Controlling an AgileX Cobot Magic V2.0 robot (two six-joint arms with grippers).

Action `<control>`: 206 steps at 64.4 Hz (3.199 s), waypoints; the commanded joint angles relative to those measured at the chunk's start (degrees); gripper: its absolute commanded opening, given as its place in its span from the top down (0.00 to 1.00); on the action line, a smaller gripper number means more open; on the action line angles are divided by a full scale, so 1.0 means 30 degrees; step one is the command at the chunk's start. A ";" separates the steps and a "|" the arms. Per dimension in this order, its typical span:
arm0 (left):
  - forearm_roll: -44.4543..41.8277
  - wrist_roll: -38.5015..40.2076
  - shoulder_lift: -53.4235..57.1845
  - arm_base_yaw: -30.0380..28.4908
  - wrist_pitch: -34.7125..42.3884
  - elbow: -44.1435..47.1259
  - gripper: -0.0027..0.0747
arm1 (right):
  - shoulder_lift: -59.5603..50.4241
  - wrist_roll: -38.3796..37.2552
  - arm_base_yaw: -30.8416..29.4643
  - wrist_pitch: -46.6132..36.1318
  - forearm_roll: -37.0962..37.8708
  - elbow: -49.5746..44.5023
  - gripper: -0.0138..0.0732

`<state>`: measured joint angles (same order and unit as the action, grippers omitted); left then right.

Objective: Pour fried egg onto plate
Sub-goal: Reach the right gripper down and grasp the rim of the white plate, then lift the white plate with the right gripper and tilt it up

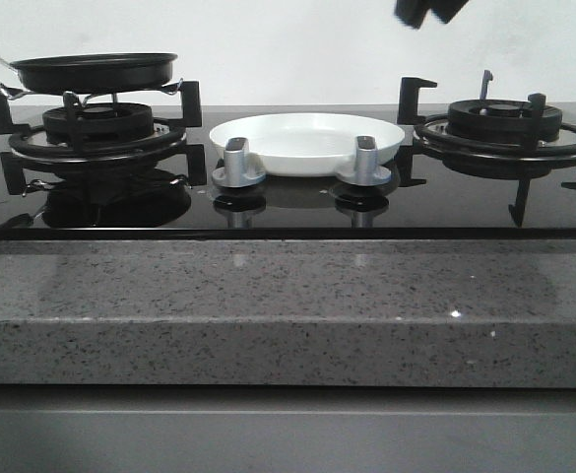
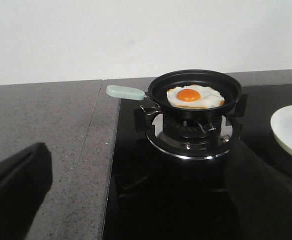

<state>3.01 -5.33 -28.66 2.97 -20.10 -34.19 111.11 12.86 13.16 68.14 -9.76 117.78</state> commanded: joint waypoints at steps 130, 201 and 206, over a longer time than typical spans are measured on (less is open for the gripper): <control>0.0031 0.0175 -0.0152 0.0120 0.1651 -0.0700 0.07 | 0.3121 -0.0080 -0.0500 0.2741 -0.0525 0.6032 0.92; 0.0060 0.0175 -0.0152 0.0120 0.1651 -0.0700 0.07 | -0.5940 0.1032 0.1500 -0.5973 -0.4159 -1.0093 0.92; 0.0060 0.0175 -0.0152 0.0120 0.1651 -0.0700 0.07 | -0.5926 0.1032 0.1500 -0.6011 -0.4159 -1.0093 0.92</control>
<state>3.01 -5.33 -28.66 2.97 -20.10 -34.27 96.47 15.38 17.69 53.21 -20.43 86.32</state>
